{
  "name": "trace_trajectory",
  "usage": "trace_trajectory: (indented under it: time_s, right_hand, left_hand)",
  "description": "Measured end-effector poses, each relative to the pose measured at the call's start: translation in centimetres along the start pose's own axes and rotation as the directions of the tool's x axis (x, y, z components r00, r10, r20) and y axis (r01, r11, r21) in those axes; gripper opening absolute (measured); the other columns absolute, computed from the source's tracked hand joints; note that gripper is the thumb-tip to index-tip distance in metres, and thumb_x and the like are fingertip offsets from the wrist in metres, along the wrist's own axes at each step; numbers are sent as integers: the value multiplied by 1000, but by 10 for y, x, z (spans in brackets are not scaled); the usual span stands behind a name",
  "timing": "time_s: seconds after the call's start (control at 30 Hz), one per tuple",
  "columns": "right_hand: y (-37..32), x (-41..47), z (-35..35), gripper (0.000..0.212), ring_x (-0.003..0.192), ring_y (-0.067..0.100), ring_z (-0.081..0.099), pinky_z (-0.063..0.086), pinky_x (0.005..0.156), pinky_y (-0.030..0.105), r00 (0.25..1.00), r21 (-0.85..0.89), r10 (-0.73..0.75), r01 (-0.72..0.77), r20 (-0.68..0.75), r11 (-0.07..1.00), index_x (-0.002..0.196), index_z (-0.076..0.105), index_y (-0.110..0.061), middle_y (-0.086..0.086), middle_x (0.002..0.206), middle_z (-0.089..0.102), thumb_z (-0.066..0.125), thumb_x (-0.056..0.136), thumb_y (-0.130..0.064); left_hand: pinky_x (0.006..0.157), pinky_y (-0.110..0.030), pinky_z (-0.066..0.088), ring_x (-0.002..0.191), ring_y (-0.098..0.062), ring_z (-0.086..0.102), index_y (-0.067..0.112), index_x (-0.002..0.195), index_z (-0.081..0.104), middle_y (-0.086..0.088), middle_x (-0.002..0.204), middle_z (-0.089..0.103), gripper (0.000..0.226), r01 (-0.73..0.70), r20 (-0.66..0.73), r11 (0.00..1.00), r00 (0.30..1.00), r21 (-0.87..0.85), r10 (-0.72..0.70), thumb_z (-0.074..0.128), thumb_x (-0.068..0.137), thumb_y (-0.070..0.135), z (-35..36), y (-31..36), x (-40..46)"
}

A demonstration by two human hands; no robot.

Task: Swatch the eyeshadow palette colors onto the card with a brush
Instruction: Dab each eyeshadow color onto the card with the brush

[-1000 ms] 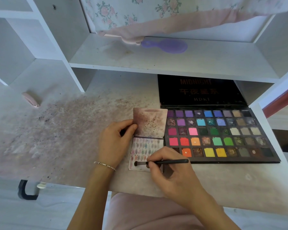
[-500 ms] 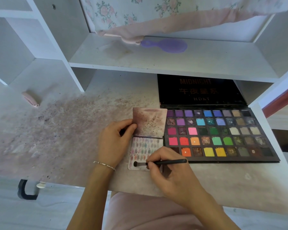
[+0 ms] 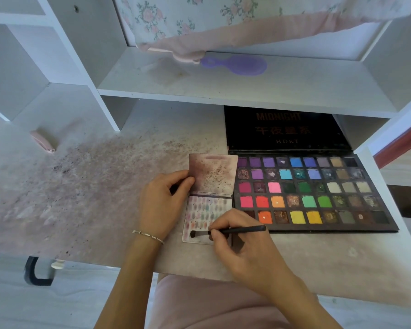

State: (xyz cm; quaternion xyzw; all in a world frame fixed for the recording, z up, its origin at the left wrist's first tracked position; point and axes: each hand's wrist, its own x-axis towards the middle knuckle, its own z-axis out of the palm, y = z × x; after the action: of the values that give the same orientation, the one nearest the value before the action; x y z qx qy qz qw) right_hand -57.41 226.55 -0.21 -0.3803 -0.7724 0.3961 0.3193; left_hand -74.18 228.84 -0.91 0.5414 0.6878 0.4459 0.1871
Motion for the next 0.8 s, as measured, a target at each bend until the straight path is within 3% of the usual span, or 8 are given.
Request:
trace_trajectory:
  time_s: [0.5, 0.8]
  right_hand:
    - [1, -1, 0, 9, 71, 8, 52, 40, 63, 16, 1000, 23, -13, 13, 0, 1000, 76, 59, -17, -8, 72, 56, 53, 79, -23]
    - [6, -2, -8, 14, 79, 3, 58, 44, 69, 10, 965, 82, -41, 65, -260, 995, 88, 63, -20, -13, 84, 60, 50, 82, -22]
  left_hand:
    - [76, -41, 50, 81, -17, 63, 19, 93, 72, 19, 79, 61, 14, -1, 0, 1000, 1000, 16, 1, 62, 83, 17, 0, 2, 0]
    - [76, -32, 48, 84, -13, 62, 20, 96, 72, 20, 84, 61, 16, -2, -6, 1000, 1000, 21, 2, 62, 83, 17, 0, 0, 1]
